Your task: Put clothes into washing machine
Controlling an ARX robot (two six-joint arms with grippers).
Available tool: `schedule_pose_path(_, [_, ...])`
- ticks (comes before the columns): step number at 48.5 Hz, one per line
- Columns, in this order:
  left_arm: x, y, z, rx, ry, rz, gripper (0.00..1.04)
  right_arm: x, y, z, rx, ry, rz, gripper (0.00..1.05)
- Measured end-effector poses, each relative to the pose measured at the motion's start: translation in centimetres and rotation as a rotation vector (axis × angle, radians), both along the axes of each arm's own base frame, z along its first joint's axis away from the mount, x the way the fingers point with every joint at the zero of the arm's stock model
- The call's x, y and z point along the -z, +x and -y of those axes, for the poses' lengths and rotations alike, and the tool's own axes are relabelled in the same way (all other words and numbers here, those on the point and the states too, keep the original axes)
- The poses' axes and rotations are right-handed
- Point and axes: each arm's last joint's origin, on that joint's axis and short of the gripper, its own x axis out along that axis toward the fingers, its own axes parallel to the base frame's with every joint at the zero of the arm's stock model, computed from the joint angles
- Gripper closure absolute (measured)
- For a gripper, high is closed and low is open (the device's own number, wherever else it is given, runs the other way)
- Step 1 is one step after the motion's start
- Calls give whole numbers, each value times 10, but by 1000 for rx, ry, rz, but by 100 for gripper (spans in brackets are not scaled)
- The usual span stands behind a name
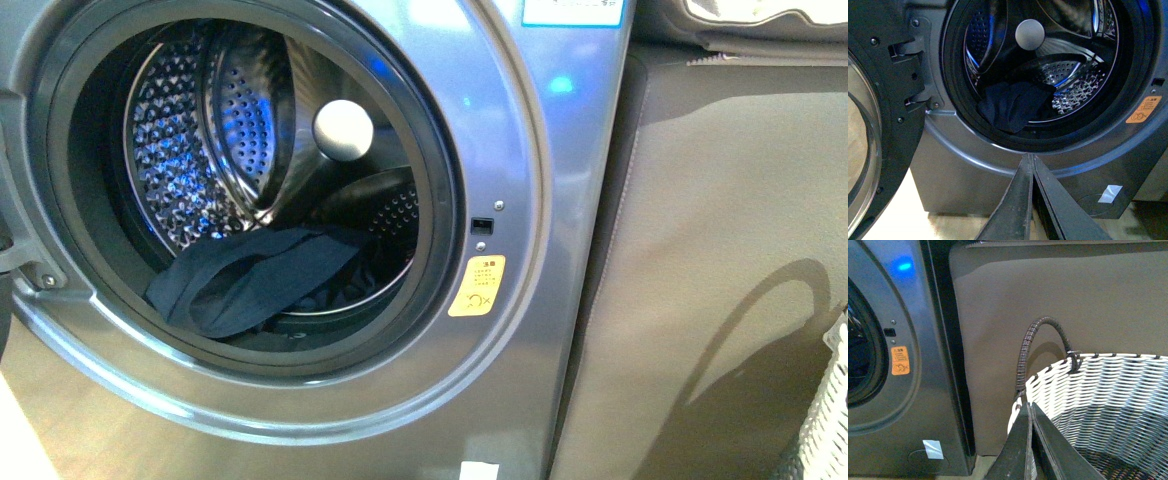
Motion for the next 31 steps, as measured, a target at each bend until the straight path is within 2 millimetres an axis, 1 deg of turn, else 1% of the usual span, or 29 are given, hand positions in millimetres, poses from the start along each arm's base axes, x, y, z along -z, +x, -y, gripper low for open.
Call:
schedule_pose_path(15, [0, 0, 0, 0, 0, 0, 101, 0, 0, 0, 0, 0, 0, 102])
schedule_pose_path(17, [0, 0, 0, 0, 0, 0, 96, 0, 0, 0, 0, 0, 0, 102])
schedule_pose_path(19, [0, 0, 0, 0, 0, 0, 91, 0, 0, 0, 0, 0, 0, 97])
schedule_pose_path(21, [0, 0, 0, 0, 0, 0, 82, 0, 0, 0, 0, 0, 0, 90])
schedule_pose_path(24, [0, 0, 0, 0, 0, 0, 68, 0, 0, 0, 0, 0, -1, 75])
schedule_pose_path(26, [0, 0, 0, 0, 0, 0, 62, 0, 0, 0, 0, 0, -1, 69])
schedule_pose_path(31, [0, 0, 0, 0, 0, 0, 44, 0, 0, 0, 0, 0, -1, 51])
